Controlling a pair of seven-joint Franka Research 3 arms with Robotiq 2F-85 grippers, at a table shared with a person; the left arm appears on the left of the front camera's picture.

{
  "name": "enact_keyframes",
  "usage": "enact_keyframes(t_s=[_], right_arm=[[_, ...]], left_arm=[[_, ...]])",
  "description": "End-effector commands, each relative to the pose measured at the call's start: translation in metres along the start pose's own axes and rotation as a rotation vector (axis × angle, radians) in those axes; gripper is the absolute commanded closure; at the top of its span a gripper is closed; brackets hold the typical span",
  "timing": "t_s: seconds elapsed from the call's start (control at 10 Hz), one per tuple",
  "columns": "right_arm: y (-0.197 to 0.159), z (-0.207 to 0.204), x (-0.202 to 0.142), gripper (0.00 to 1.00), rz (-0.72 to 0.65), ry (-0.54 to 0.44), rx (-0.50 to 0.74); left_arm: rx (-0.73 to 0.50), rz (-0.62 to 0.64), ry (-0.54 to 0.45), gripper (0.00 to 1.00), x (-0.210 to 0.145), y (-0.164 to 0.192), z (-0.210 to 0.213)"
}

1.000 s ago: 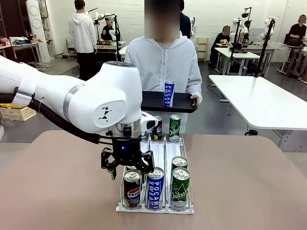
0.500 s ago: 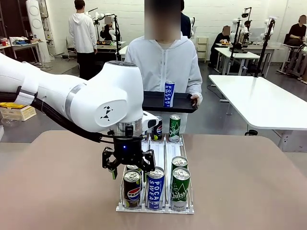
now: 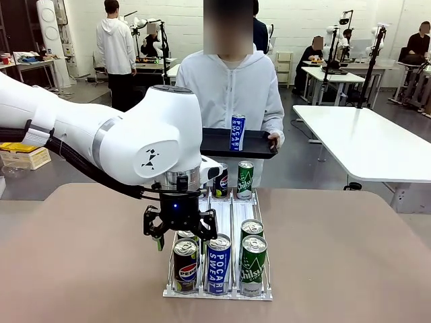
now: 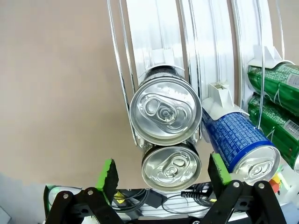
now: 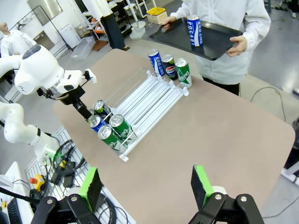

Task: Retrieve and hand over the desired beverage to the person.
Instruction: Pick up another can of the same type that the person held from the Automatic Can Dispenser.

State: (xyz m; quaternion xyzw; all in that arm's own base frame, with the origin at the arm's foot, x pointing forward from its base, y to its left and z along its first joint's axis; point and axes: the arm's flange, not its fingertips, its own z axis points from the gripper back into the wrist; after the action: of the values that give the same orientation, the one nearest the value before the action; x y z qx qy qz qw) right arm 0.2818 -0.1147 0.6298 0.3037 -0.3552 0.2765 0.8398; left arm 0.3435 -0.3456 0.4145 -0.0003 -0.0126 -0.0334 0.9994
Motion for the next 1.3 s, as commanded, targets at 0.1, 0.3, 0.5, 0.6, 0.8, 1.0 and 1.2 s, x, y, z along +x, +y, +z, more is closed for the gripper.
enact_keyframes(t_s=[0.1, 0.3, 0.5, 0.6, 0.8, 1.0, 1.2], right_arm=[[-0.002, -0.001, 0.001, 0.00, 0.009, -0.019, 0.024], [-0.002, -0.001, 0.001, 0.00, 0.009, -0.019, 0.024], [-0.002, -0.001, 0.001, 0.00, 0.009, -0.019, 0.024], [-0.002, -0.001, 0.001, 0.00, 0.009, -0.019, 0.024], [-0.002, -0.001, 0.001, 0.00, 0.009, -0.019, 0.024], [-0.002, -0.001, 0.001, 0.00, 0.009, -0.019, 0.024], [-0.002, -0.001, 0.001, 0.00, 0.009, -0.019, 0.024]], left_arm=[[0.018, 0.036, -0.022, 0.00, 0.001, -0.007, -0.004], [0.011, 0.040, -0.031, 0.00, 0.000, -0.005, 0.001], [0.020, 0.069, -0.029, 0.00, 0.003, -0.003, -0.002], [0.031, 0.086, -0.022, 0.00, 0.005, -0.001, -0.003], [0.043, 0.101, -0.013, 0.00, 0.006, 0.002, -0.003], [0.048, 0.110, 0.001, 0.00, 0.006, 0.001, -0.004], [0.056, 0.110, 0.019, 0.00, 0.008, 0.002, -0.005]])
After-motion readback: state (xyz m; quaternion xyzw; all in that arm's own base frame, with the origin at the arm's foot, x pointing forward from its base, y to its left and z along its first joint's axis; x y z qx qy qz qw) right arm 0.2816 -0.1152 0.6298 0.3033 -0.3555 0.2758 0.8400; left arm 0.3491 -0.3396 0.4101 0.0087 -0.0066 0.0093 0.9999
